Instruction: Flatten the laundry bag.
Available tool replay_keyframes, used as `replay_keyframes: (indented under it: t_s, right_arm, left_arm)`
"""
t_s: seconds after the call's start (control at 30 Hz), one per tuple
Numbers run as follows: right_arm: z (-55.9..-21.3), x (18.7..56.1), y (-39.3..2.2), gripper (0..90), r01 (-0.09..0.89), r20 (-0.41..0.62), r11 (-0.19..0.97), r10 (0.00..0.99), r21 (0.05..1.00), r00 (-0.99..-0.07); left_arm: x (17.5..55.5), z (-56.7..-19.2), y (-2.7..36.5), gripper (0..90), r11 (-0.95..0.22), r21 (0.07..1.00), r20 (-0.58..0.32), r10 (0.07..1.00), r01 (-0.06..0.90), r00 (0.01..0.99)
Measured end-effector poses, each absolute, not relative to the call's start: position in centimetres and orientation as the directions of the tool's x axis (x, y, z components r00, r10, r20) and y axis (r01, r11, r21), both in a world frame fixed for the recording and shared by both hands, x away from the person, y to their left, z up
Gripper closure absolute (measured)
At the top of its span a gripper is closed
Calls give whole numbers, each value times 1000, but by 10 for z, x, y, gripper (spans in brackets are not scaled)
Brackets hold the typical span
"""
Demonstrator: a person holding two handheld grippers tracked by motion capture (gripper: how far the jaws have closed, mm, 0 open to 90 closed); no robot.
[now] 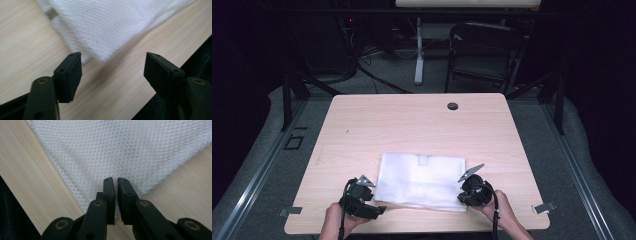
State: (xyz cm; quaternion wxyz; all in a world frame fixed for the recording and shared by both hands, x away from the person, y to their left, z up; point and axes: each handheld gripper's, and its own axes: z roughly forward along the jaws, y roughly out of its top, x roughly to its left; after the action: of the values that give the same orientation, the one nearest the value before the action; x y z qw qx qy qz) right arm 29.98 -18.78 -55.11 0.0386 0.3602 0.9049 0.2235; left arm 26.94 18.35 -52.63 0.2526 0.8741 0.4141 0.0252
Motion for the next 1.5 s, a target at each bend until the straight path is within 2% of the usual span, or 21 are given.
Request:
replay_keyframes:
  t_s: [0.03,0.07,0.27,0.33,0.47,0.57,0.8,0.97,1.13,1.33,1.43,1.5]
  right_arm:
    - [-547,299,-190,770,632,97,631,669,449,-737]
    - [-547,299,-190,770,632,97,631,669,449,-737]
    - [-536,299,-198,555,636,102,615,676,466,-729]
    - [-533,299,-201,486,635,99,619,676,462,-730]
    - [-530,298,-204,256,648,102,608,689,459,-718]
    - [-528,297,-206,172,651,99,598,696,467,-711]
    - [-524,295,-210,139,650,88,587,706,483,-703]
    - [-524,295,-212,123,655,103,588,702,475,-705]
    - [-523,295,-215,133,655,100,577,708,489,-699]
    - [-522,295,-215,142,650,97,581,705,490,-703]
    - [-523,295,-215,146,656,102,572,710,493,-696]
    - [-524,296,-215,149,657,104,576,708,487,-698]
  left_arm:
    - [269,-524,187,246,-514,472,-172,743,716,647]
    - [268,-523,188,246,-507,481,-161,751,715,641]
    - [271,-511,182,158,-498,553,-125,743,669,657]
    - [273,-509,178,157,-510,567,-104,735,648,670]
    - [279,-505,170,142,-505,598,-90,730,622,678]
    - [285,-501,164,138,-501,623,-82,722,601,687]
    - [290,-483,152,139,-507,679,-34,701,531,713]
    - [297,-491,140,143,-537,663,-42,670,522,741]
    - [299,-505,121,159,-608,623,-55,593,492,803]
    - [298,-521,101,230,-671,587,-69,516,453,854]
    - [299,-528,93,295,-700,567,-79,479,434,874]
    - [301,-533,88,376,-715,559,-94,449,420,889]
